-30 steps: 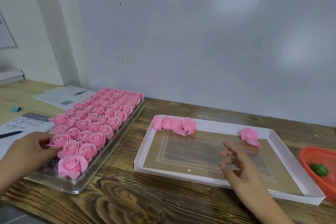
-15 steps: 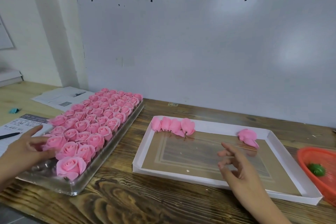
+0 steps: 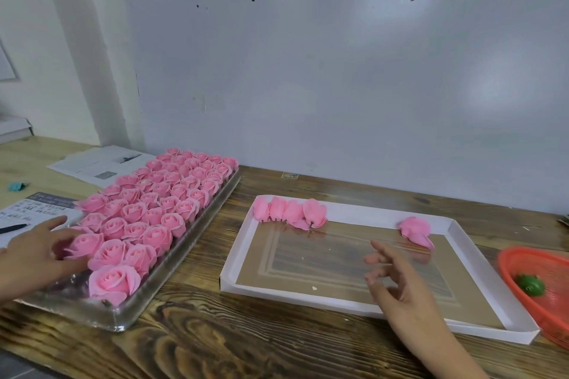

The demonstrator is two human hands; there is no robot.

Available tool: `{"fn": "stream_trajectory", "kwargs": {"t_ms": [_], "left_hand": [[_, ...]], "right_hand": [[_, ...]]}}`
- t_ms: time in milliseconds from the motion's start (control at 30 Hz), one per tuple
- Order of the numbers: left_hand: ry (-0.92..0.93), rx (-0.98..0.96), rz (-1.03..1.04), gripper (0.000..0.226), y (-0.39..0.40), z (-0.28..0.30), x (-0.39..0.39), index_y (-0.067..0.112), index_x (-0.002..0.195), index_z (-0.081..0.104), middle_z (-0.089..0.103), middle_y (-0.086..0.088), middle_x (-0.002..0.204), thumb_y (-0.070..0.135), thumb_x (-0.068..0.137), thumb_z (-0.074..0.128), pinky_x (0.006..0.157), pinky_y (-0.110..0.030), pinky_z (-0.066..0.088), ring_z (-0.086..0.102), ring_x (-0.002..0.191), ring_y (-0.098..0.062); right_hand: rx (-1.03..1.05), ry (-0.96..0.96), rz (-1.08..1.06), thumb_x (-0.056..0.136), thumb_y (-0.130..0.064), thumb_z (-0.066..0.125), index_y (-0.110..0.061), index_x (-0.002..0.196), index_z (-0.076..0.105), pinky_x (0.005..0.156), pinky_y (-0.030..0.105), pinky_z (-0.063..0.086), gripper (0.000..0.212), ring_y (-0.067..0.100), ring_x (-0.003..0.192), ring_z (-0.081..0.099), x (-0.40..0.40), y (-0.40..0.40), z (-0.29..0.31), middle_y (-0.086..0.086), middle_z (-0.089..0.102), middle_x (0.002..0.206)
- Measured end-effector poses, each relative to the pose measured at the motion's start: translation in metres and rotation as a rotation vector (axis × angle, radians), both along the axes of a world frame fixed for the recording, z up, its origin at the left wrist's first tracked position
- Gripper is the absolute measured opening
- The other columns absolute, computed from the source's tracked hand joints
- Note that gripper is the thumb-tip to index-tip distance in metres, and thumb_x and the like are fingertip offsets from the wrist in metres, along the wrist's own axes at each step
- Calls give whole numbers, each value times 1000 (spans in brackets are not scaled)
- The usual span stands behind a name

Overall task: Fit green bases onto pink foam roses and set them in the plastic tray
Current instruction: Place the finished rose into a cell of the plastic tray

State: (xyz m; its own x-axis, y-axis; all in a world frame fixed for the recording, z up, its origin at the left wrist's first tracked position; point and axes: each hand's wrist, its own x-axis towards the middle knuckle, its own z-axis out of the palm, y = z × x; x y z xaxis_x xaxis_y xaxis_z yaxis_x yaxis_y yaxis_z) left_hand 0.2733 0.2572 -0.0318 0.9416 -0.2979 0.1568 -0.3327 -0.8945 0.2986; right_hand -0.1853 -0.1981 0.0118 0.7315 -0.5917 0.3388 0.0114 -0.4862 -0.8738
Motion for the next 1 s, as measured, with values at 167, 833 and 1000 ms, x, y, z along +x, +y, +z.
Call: {"fn": "stream_trajectory", "kwargs": {"t_ms": [167,833,1000], "left_hand": [[-68,26,-30,58,4,-1,9,40,110,71,51,3,146,69,61,81,102,-67,31,44,135,-33],[-55,-4,-217,68,-25,54,-23,37,107,75,70,11,114,37,43,97,113,-63,26,52,129,-36],[-53,94,-173,47,-22,52,-23,51,93,75,56,16,141,44,51,94,113,-64,24,50,132,-32]], "right_hand": [[4,-8,1,89,5,61,-38,127,51,71,27,54,58,7,88,62,0,0,0,-22,61,99],[33,-17,-1,89,5,61,-36,126,52,73,31,53,56,10,90,62,1,1,0,-19,62,99],[40,-16,-4,89,5,62,-38,125,52,71,25,53,57,7,88,62,2,1,0,-18,63,99]]}}
